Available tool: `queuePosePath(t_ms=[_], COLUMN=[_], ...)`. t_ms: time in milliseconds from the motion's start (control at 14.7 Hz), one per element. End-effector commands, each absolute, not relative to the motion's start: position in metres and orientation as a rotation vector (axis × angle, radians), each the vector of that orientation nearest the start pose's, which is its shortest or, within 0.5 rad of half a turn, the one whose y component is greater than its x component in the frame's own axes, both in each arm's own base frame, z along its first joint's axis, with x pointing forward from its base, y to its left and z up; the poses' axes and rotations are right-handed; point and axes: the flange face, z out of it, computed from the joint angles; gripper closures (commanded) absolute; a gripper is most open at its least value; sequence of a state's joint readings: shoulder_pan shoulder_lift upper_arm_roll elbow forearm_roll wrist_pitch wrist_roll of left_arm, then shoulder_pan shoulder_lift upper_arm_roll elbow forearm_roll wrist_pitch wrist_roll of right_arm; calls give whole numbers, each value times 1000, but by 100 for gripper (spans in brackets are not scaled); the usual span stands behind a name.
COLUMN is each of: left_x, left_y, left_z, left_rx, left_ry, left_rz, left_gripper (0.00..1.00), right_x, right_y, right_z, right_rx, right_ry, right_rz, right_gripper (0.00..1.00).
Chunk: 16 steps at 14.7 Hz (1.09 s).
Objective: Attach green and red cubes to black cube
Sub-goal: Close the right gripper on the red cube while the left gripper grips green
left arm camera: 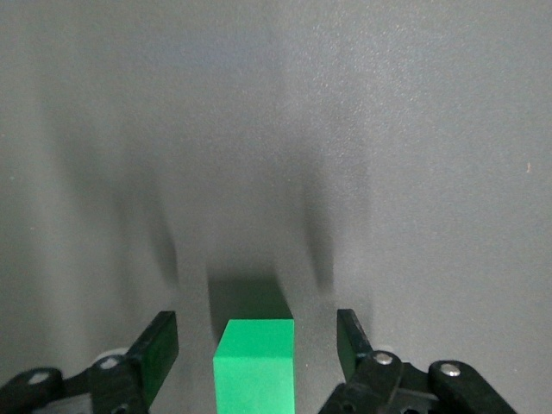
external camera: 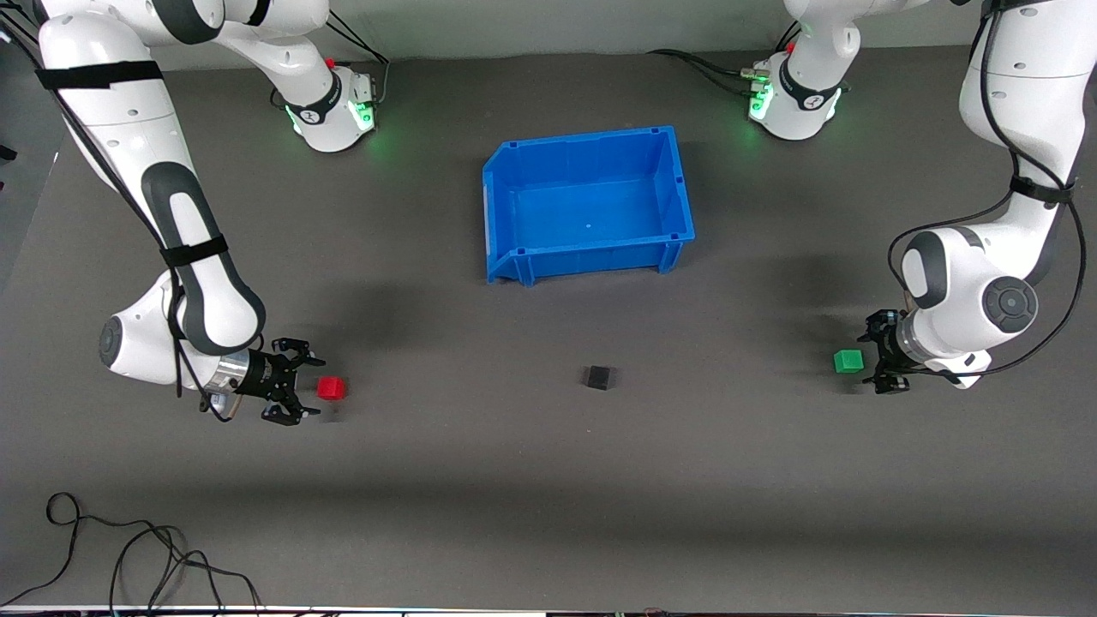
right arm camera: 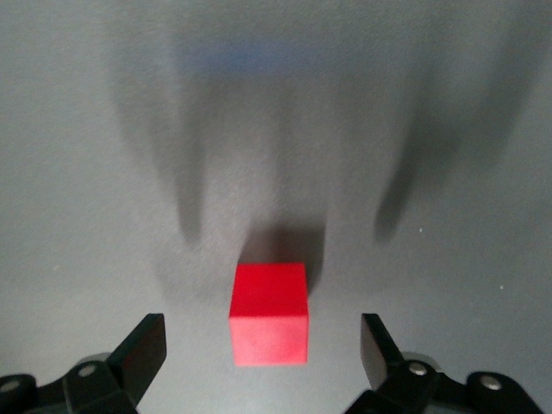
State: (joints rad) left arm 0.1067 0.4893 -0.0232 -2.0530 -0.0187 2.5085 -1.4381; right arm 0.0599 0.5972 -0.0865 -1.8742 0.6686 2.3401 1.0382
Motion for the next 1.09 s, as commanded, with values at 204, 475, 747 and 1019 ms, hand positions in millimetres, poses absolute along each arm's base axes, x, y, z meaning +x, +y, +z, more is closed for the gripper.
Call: queuePosePath(t_ms=[204,475,747,1019], left_x=[585,584,592,630], left_y=[36,36,35,3], left_z=[181,178,196,242], left_rx=[-2241,-2246,-2259,-2270], left_ry=[-2205,-2201,-2209,-2191], left_rz=[51,49,24,66], left_gripper=[22,51,99,100], right_x=[626,627,628,638], right_y=[-3,-3,-3,2], right_z=[175,178,180,199], right_rx=[-1992,-1991,-1991,-1991], right_ry=[1967,1962,1958,1925], right_rz=[403,404,404,423], right_gripper=[5,43,65,66])
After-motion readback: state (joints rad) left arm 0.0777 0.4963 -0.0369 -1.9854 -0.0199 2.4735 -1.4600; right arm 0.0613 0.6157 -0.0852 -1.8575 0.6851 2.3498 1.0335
